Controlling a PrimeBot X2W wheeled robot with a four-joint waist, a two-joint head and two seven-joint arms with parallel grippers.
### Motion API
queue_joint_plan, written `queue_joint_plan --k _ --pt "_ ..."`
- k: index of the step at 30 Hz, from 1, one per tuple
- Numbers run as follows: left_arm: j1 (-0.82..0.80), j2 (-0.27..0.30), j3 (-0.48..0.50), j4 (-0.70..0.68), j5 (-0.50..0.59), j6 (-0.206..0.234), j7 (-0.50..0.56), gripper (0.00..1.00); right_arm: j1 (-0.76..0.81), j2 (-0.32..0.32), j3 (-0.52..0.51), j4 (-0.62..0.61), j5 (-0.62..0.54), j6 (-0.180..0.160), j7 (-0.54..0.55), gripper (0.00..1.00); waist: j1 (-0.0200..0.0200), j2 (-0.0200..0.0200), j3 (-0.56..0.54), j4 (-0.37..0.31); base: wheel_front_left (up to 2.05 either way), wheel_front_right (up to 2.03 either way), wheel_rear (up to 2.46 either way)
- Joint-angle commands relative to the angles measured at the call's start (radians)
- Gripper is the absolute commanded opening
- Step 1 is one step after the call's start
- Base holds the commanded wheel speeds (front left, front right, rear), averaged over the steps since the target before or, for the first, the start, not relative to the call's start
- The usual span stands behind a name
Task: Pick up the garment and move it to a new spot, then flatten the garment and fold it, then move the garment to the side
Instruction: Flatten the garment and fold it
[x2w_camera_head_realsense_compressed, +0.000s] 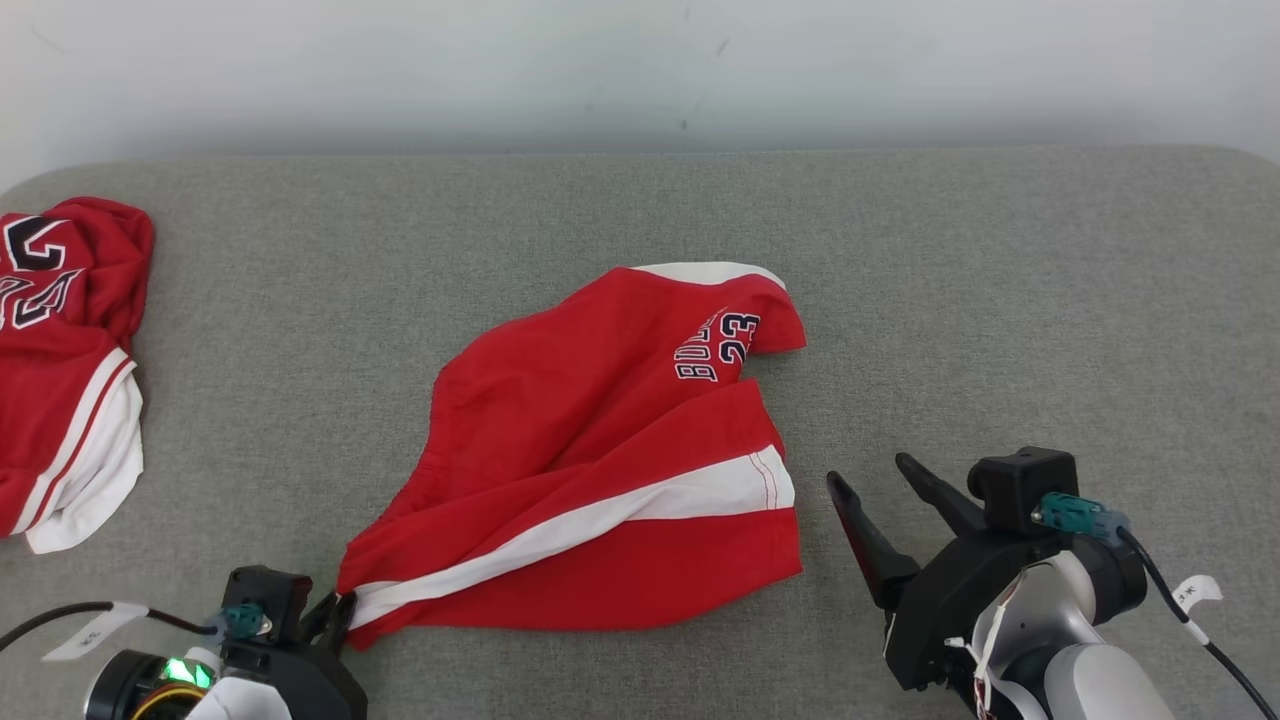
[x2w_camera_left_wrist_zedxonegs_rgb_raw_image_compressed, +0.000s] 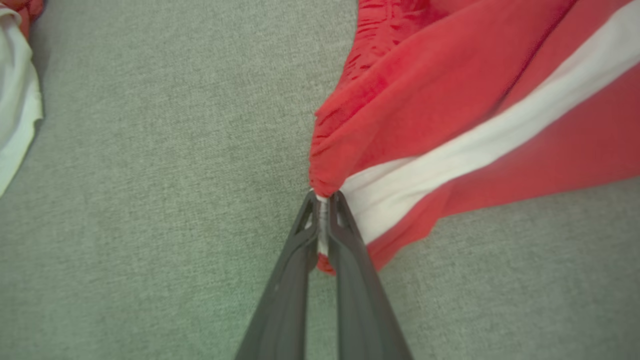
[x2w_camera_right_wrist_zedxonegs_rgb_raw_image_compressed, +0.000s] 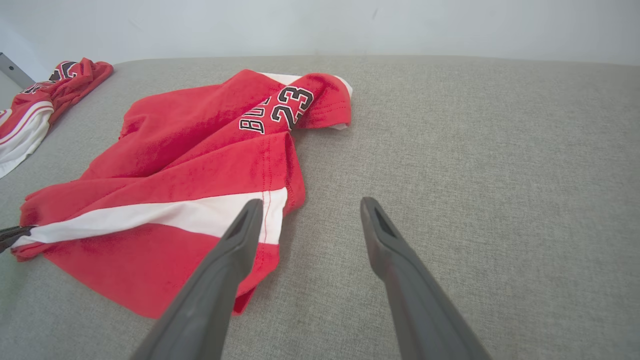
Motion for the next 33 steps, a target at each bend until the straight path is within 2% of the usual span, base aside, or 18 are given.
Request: queue_joint_plan --k 1,9,10,11,12,19,24,33 --pt "0.022 -0.014 0.001 0.006 -0.004 0.008 -0.013 0.00 -0.013 -0.001 0.009 0.002 0.007 -0.002 0.010 1.00 0.0000 -0.0001 0.002 0.002 0.00 0.00 0.00" --pt "0.046 -0.046 0.011 -0.003 -0.016 0.045 -0.071 0.00 0.000 0.019 0.000 0.024 -0.003 -0.002 0.084 1.00 0.0000 -0.0001 0.000 0.018 0.00 0.00 0.00" --pt "0.046 -0.048 0.015 -0.007 -0.013 0.053 -0.085 0.11 -0.003 0.023 -0.003 0.028 -0.006 -0.002 0.085 1.00 0.0000 -0.0001 -0.001 0.021 0.00 0.00 0.00" --pt "0.050 -0.051 0.019 -0.008 -0.010 0.061 -0.097 0.65 -0.006 0.024 -0.002 0.031 -0.010 -0.002 0.086 1.00 0.0000 -0.0001 -0.003 0.024 0.00 0.00 0.00" --pt "0.052 -0.052 0.021 -0.007 -0.006 0.068 -0.106 1.00 -0.009 0.027 0.002 0.032 -0.010 -0.002 0.086 1.00 0.0000 -0.0001 -0.004 0.027 0.00 0.00 0.00" --pt "0.066 -0.029 0.033 -0.019 -0.011 0.080 -0.112 1.00 -0.002 0.031 0.005 0.034 -0.007 -0.002 0.092 1.00 0.0000 -0.0001 -0.019 0.041 0.00 0.00 0.00" --pt "0.085 -0.003 0.035 -0.035 -0.027 0.064 -0.099 1.00 0.005 0.030 0.002 0.028 -0.010 -0.002 0.097 1.00 0.0000 -0.0001 -0.027 0.045 0.00 0.00 0.00" --pt "0.106 0.016 0.059 -0.064 -0.062 0.067 -0.114 1.00 0.018 0.026 0.002 0.022 -0.012 -0.002 0.104 1.00 0.0000 -0.0001 -0.042 0.032 0.00 0.00 0.00"
